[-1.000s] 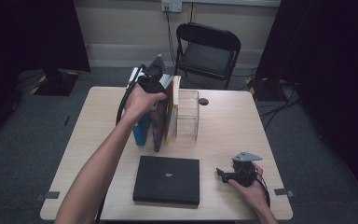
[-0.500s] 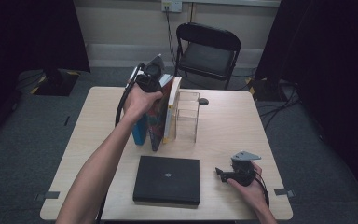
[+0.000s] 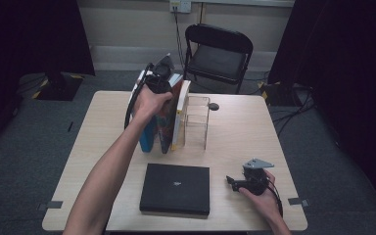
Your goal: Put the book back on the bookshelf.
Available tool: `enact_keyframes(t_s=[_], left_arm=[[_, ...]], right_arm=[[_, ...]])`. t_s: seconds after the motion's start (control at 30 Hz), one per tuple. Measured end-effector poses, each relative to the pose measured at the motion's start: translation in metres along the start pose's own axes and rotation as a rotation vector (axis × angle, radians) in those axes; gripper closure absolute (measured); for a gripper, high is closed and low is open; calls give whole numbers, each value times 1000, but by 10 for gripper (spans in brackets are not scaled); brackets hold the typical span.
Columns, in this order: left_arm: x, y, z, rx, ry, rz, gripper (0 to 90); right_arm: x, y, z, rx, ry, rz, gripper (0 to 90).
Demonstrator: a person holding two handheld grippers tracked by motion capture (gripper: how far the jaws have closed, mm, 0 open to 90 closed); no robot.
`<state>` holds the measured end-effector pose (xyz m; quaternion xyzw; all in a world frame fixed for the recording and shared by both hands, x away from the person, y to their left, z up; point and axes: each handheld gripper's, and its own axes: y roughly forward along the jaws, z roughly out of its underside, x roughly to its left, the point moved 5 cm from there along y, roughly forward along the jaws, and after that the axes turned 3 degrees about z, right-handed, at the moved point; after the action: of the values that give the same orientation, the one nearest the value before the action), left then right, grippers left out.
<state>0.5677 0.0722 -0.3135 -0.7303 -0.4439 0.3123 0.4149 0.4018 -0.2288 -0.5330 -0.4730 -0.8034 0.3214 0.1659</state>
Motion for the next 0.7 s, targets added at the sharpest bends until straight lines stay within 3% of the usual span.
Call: enact_keyframes(t_s=[0.43,0.53,0.7], left_arm=[[4,-3,2,-57,10,24,704],[3,-4,4,-79,9,34,668],[5,-7,9,-116,-7,36,521]], right_arm=[[0,0,0,-2,-4,-2,170],[0,0,0,-2,-4,-1,171],[1,0,0,-2,-4,-2,171]])
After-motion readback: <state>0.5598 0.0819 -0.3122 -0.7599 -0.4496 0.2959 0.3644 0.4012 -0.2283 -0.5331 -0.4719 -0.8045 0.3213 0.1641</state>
